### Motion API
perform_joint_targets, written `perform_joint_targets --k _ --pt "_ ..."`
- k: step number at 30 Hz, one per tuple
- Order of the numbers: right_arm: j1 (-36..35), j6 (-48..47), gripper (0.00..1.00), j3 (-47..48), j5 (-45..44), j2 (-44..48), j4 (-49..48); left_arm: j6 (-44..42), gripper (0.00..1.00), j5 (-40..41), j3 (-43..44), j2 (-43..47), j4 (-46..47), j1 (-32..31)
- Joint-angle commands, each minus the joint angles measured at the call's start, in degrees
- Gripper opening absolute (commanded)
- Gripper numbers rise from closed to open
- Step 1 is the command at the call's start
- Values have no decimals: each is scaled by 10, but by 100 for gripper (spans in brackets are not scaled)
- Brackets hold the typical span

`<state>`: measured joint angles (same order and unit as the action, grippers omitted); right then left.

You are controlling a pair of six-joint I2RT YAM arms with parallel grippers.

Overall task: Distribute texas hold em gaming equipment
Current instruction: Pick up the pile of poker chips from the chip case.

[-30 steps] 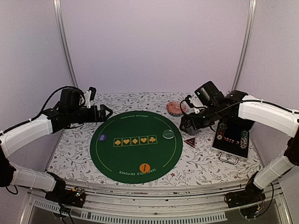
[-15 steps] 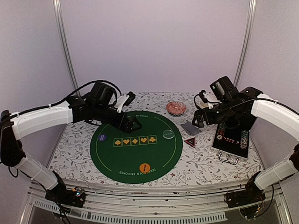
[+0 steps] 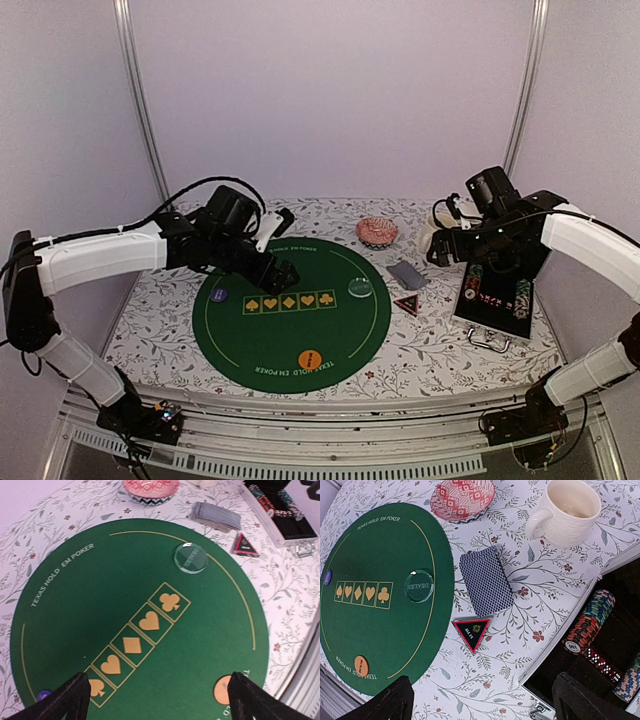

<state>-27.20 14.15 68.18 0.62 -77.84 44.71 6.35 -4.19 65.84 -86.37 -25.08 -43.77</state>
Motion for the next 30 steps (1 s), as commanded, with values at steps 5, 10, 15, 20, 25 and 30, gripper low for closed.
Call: perform_joint_targets --k 5,10,15,20,25,30 --pt "24 -15 99 -11 23 6 -29 -50 98 174 -54 69 52 9" --pt "34 -27 99 4 36 -9 -41 -44 98 180 -60 73 62 37" --pt "42 -35 99 5 43 -27 -52 -41 98 173 -60 63 62 55" --pt "60 -42 99 3 49 -41 -55 -37 98 164 -58 49 59 66" --pt "70 -40 99 6 48 -54 -55 -34 98 158 -55 45 55 71" --pt "71 -37 99 6 44 -44 -39 -28 98 160 -51 50 49 72"
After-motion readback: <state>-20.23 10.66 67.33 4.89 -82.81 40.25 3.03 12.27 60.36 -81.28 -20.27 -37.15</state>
